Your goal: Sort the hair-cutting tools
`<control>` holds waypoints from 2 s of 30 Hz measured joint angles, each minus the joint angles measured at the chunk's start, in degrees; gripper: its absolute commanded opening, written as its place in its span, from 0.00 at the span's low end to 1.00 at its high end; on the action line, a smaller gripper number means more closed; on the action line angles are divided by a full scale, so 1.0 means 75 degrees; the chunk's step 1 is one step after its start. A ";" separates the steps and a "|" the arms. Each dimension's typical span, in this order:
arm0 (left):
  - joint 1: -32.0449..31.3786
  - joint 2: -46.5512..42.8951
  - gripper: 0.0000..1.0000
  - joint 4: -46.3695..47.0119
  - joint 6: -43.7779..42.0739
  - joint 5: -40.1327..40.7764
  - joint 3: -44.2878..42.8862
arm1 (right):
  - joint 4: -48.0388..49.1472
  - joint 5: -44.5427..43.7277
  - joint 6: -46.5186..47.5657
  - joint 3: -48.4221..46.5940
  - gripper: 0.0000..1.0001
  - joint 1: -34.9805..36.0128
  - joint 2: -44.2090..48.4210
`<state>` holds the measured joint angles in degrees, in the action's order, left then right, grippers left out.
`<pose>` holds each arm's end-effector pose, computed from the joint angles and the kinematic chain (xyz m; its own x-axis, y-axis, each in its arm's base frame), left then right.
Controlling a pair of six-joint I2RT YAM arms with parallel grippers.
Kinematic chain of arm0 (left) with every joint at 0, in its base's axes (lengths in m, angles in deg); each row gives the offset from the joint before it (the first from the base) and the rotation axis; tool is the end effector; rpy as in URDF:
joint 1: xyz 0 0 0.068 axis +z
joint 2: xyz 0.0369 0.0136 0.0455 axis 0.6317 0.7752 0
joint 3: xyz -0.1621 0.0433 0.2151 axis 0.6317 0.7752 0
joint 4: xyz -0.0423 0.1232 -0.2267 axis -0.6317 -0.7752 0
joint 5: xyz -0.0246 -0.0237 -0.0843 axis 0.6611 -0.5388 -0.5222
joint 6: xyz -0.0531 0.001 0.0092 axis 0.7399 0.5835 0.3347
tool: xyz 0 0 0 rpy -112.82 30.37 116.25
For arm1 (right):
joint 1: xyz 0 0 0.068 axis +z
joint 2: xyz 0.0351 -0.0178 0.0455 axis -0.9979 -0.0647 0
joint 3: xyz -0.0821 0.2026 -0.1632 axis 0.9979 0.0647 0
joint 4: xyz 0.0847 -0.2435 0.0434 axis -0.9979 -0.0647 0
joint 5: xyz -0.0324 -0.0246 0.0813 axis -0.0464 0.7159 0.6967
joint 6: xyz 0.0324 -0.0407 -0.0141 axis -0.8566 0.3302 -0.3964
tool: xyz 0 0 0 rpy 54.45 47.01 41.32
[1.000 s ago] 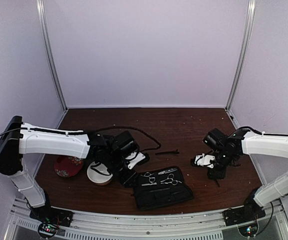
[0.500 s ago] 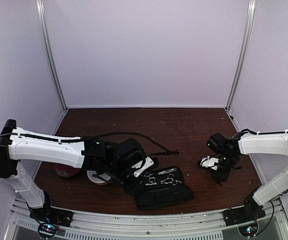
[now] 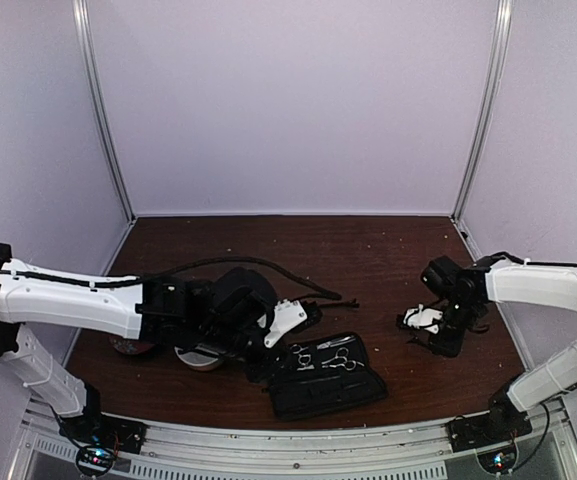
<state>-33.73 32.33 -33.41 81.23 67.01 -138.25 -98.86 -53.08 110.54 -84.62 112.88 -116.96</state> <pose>0.0958 -0.3118 0.2502 -0.4634 0.6189 -0.6342 0.8645 0.4731 -0.1699 0.1875 0.0961 0.1670 -0.5060 -0.8568 -0.0999 -0.8613 0.5080 0.0056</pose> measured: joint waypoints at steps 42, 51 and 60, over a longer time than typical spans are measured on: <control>-0.0915 0.1784 0.31 0.1737 -0.2780 0.3034 -0.1661 | -0.2267 0.0764 -0.0149 -0.4077 0.00 0.3305 -0.0119; -0.0915 0.1973 0.27 0.1851 -0.2871 0.3212 -0.1804 | -0.2317 0.0895 -0.0224 -0.4188 0.00 0.3346 -0.0303; -0.0915 0.2028 0.17 0.2218 -0.2882 0.3209 -0.1810 | -0.2401 0.1096 -0.0373 -0.4401 0.00 0.3357 -0.0373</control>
<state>-40.59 47.54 -16.78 59.62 91.08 -151.82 -116.87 -44.86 107.74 -117.62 138.06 -119.75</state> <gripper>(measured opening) 0.210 0.012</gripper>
